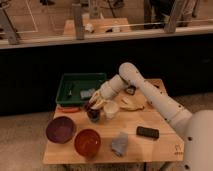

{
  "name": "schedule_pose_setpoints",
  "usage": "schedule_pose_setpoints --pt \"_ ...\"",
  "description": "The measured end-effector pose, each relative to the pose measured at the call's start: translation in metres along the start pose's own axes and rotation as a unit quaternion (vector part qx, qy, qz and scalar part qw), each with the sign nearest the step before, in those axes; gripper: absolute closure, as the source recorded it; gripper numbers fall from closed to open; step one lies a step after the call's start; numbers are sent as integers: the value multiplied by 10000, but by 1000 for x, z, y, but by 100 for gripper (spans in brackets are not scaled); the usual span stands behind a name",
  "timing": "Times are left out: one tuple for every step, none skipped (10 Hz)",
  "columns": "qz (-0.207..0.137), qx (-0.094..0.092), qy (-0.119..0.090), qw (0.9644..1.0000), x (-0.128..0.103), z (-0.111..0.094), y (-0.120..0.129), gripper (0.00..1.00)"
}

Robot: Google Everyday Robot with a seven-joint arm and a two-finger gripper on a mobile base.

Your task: Place grapes in plastic cup

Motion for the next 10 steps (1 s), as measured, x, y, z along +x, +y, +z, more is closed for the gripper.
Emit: schedule_pose_setpoints --pt "14 42 -30 10000 3 1 2 100" --pt "28 86 -49 9999 5 1 2 100" --pt "39 109 -56 9999 7 2 2 100" --pt "53 141 -69 9999 9 3 3 100" --pt "79 172 -96 9998 10 4 2 100" --pt "102 197 -136 9997 11 4 2 100" --pt "134 234 -201 9994 12 5 1 99" --pt "167 263 -252 9992 13 6 -1 94" --pt "196 285 -283 9990 13 6 -2 85" --pt "218 296 -302 9989 14 6 -2 77"
